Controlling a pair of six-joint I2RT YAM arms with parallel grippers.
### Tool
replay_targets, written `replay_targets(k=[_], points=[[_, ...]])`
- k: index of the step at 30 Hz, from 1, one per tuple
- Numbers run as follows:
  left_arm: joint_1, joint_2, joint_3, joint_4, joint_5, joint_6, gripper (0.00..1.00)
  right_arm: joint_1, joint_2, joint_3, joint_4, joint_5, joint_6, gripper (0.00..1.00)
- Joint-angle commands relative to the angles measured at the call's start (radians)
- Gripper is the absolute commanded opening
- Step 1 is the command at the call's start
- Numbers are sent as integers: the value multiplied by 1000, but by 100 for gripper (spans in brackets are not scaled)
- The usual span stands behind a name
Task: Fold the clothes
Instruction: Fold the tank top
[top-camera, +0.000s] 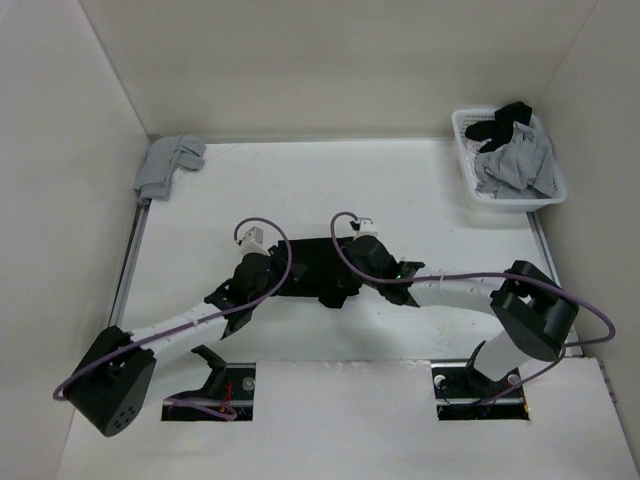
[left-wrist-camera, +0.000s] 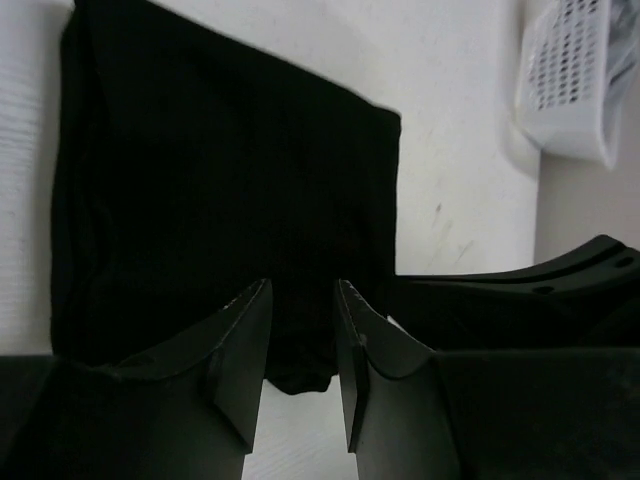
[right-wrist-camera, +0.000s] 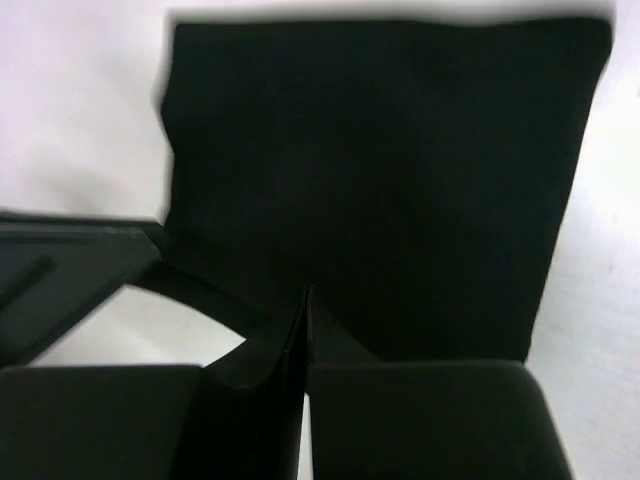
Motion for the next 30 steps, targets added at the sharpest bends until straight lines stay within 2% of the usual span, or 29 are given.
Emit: replay_targets(k=[1, 5, 10, 12, 14, 17, 22, 26, 30], points=[[-46, 62, -11, 147, -66, -5, 29, -17, 11, -89, 236, -76, 45, 4], [-44, 88, -96, 184, -66, -30, 28, -46, 21, -189, 332, -105, 101, 4], [-28, 30, -198, 170, -81, -24, 29, -57, -8, -260, 374, -107, 124, 7], [-18, -10, -225, 149, -92, -12, 30, -63, -30, -271, 374, -107, 124, 10], [-3, -73, -233, 104, -98, 11, 31, -66, -73, -272, 362, -112, 118, 17], [5, -215, -189, 0, -105, 50, 34, -72, -184, -274, 320, -112, 89, 32], [-1, -383, -31, -219, -228, 174, 41, -121, -402, -272, 230, -95, 4, 46], [49, -338, 107, -389, -331, 266, 50, -236, -565, -289, 185, -69, -43, 54], [130, -265, 158, -453, -300, 280, 56, -372, -663, -331, 199, -29, -47, 61]])
